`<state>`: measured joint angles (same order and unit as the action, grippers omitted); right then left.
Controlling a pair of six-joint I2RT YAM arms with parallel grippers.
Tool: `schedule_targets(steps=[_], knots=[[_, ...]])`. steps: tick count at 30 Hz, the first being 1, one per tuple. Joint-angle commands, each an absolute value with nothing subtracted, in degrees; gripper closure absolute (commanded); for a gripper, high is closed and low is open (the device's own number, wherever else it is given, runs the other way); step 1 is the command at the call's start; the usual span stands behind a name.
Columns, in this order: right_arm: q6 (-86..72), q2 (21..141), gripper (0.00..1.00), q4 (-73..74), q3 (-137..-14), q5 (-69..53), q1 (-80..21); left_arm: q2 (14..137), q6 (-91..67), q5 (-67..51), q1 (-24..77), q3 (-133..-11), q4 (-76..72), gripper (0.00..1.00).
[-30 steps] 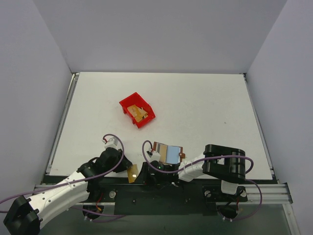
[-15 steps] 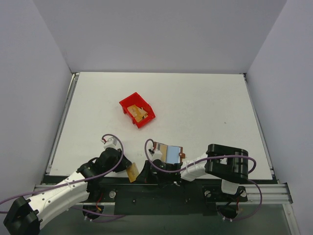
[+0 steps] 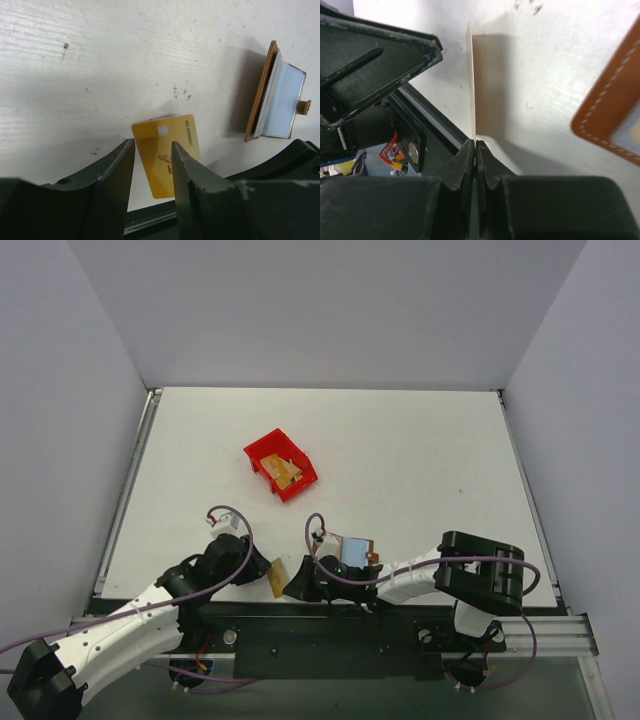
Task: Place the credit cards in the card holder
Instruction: Pick up the credit card at the corner of the board.
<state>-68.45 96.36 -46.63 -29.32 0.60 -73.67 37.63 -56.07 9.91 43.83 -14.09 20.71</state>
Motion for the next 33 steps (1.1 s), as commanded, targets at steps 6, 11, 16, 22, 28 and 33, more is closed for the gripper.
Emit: schedule_targets(steps=[6, 11, 16, 22, 28, 33], knots=[[-62.50, 88.69, 1.00, -40.78, -27.95, 4.31, -71.11, 37.97, -54.32, 14.32, 44.03, -23.81, 23.38, 0.47], [-59.07, 83.85, 1.00, -37.28, -28.82, 3.43, -70.23, 37.00, -53.62, 14.77, 43.16, -26.10, 23.99, 0.44], [-54.23, 77.97, 1.00, -34.72, -30.85, -1.47, -67.69, 33.40, -51.95, 13.36, 41.05, -28.64, 22.94, 0.37], [-48.79, 70.86, 1.00, -27.18, -36.03, -10.35, -60.30, 33.66, -47.90, 5.21, 34.64, -36.03, 18.03, 0.24], [-46.23, 62.68, 1.00, -23.82, -38.94, -14.14, -55.38, 36.83, -48.77, -5.34, 30.94, -40.17, 10.04, 0.22], [-49.30, 56.87, 1.00, -26.54, -36.83, -17.40, -50.11, 36.48, -53.08, -10.63, 30.76, -37.80, 1.24, 0.22]])
